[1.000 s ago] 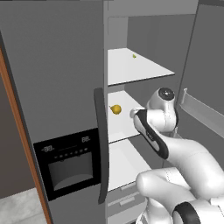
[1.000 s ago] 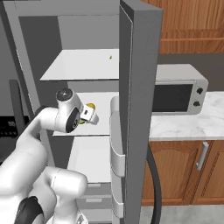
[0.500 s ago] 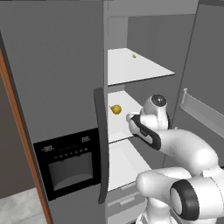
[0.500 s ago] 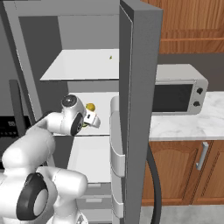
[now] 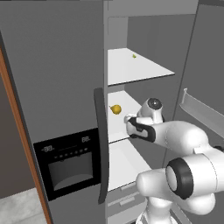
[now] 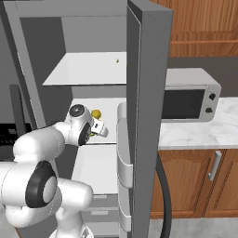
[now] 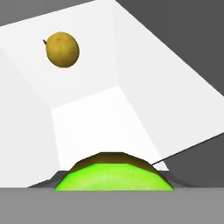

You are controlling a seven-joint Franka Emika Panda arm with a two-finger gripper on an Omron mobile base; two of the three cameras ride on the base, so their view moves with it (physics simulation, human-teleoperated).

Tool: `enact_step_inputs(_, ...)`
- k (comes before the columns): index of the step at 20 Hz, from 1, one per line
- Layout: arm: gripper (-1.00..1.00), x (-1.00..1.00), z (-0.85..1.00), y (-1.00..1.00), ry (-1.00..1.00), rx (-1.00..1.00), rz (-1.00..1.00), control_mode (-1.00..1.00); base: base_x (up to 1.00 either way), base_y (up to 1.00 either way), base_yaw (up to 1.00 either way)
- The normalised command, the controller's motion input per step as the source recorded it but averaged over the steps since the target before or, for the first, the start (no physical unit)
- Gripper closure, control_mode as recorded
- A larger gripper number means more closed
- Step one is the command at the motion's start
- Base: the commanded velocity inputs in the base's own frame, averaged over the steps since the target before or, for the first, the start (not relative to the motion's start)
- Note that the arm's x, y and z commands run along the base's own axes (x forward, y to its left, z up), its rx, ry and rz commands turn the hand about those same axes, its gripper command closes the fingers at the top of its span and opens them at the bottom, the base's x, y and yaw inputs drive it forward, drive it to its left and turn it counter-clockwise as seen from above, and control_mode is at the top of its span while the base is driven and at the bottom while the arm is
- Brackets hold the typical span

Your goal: Place the kiwi in the correct fridge rack based on whether it is a fruit or vegetable. Finally, close the fridge door.

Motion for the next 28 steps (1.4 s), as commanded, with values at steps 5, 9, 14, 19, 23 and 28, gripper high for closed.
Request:
enact_step_inputs(5, 1.00, 0.33, -0.14, 0.00, 0.00, 0.00, 0.00, -1.00, 0.00, 0.00, 0.00)
enact_step_inputs(9, 1.00, 0.46, -0.11, 0.00, 0.00, 0.00, 0.00, -1.00, 0.00, 0.00, 0.00)
enact_step_inputs(14, 1.00, 0.36, -0.19, 0.00, 0.00, 0.00, 0.00, -1.00, 0.00, 0.00, 0.00)
enact_step_inputs(19, 1.00, 0.30, -0.28, 0.04, 0.00, 0.00, 0.00, -1.00, 0.00, 0.00, 0.00)
enact_step_inputs(23, 1.00, 0.32, -0.17, 0.04, 0.00, 0.00, 0.00, -1.00, 0.00, 0.00, 0.00)
enact_step_inputs(28, 1.00, 0.37, -0.13, 0.01, 0.00, 0.00, 0.00, -1.00, 0.00, 0.00, 0.00)
